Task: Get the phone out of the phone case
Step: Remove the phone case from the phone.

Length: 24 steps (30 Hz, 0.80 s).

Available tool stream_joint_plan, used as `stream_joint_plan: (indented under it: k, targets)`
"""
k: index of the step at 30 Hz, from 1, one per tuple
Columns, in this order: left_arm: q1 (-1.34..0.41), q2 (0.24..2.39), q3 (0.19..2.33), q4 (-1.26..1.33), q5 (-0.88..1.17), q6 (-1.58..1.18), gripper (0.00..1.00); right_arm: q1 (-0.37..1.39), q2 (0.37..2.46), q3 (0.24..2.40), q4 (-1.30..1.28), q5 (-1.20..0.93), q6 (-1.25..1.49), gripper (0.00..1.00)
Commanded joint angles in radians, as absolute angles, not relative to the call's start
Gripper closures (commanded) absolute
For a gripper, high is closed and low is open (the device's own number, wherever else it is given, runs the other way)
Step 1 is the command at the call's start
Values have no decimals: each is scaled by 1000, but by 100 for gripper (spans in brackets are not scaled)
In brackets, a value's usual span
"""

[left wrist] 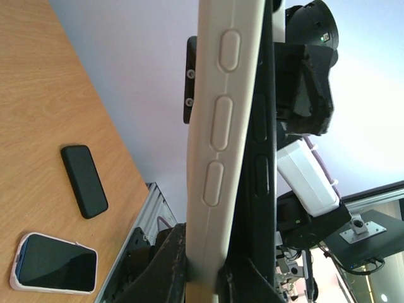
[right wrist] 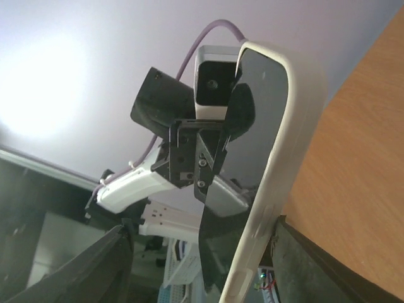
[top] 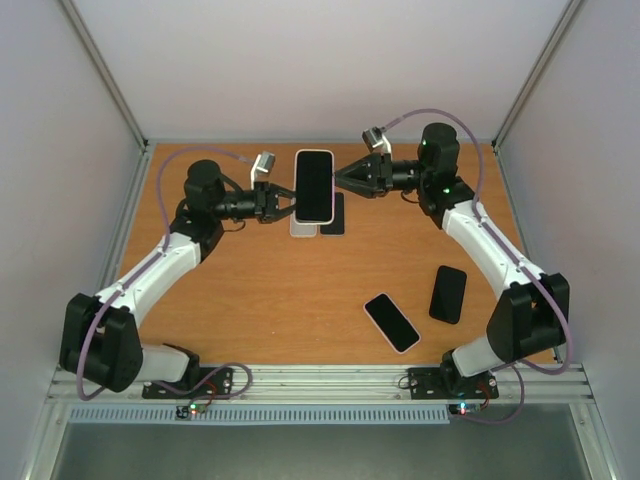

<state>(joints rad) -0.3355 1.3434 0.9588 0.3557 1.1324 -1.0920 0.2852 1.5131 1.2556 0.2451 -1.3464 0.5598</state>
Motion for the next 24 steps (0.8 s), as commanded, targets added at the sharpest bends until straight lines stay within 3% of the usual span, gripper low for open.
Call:
stream_joint_plan:
  k: [1,8,20,24]
  targets:
    - [-319,1322,954,431,1109,-1100,100,284,1451,1353,-190,-1272,195,36]
    - [-286,1341,937,450,1053,-1161,100,284,1433,1495,-578,-1047,-188,30]
    - [-269,1382,969,314,1003,-1166,100,350,1439,1628,-785,-701,-505,36]
    - [-265,1399,1027,103,919,-1145,100,431,1461,1683,-848,-551,-607,38]
